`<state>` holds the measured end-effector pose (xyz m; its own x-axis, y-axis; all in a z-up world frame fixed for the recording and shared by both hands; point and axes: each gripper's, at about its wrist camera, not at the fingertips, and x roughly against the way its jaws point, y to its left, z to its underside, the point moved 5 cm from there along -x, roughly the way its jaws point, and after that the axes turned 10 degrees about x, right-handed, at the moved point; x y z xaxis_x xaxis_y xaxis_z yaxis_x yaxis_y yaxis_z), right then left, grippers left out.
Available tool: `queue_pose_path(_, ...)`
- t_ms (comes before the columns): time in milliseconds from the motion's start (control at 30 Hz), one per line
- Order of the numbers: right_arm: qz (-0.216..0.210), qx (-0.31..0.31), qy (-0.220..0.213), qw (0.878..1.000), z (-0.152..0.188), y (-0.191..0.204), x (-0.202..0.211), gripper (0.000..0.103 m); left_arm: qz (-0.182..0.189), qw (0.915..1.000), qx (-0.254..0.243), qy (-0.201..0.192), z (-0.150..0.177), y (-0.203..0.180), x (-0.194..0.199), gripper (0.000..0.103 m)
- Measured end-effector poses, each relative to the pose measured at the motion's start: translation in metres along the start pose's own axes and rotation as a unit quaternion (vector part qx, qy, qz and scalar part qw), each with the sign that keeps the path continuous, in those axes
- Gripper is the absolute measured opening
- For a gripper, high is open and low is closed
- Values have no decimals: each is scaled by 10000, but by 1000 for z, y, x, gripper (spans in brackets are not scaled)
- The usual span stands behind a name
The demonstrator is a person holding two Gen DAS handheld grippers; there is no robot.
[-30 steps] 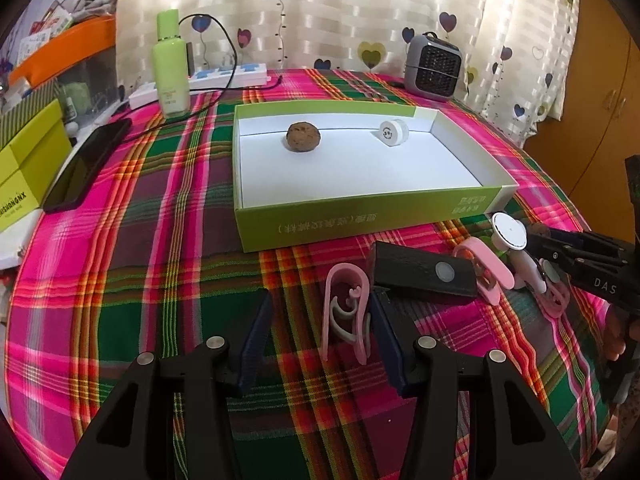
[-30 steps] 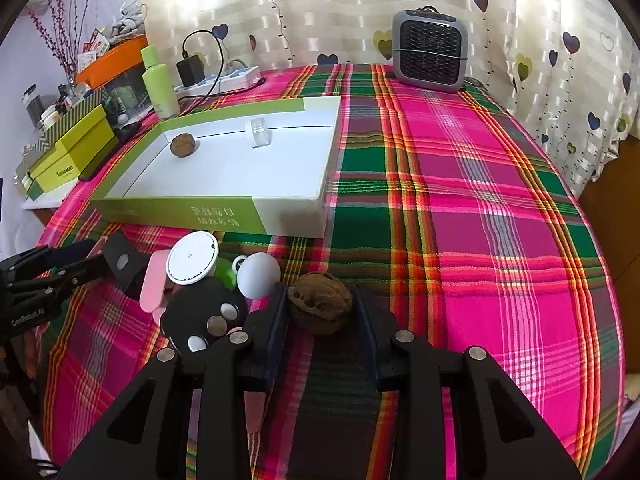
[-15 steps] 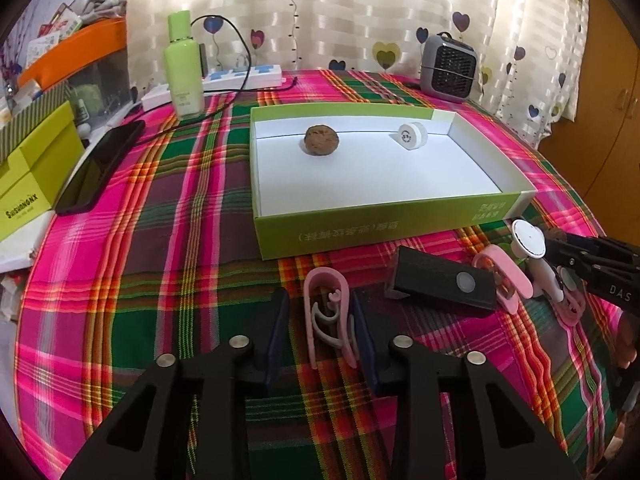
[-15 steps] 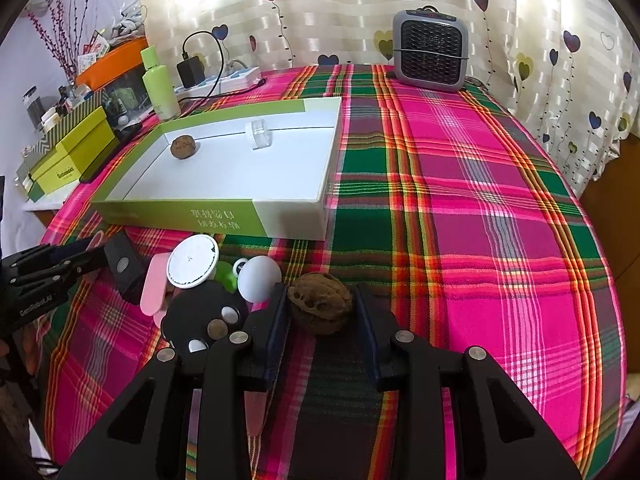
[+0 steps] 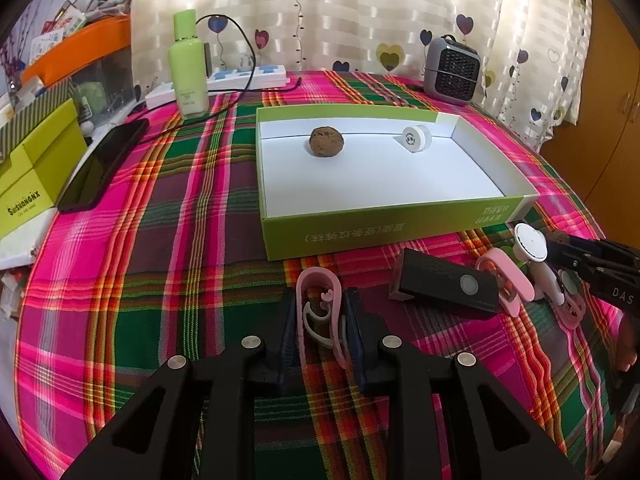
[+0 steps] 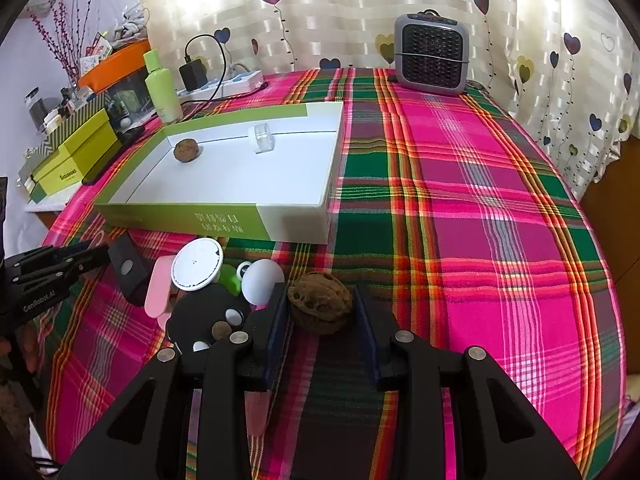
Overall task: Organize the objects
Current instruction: 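Close the left gripper on the pink plastic clip and lift it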
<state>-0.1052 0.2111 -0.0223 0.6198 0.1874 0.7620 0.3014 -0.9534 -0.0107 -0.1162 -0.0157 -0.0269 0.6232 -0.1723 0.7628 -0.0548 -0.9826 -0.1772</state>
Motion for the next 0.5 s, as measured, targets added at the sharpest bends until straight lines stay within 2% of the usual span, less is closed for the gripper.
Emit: queue_pose_path(500,-80,40,-199,9998,-8,5,14,34,81,9999,-10,-130,-4,-7,13,22)
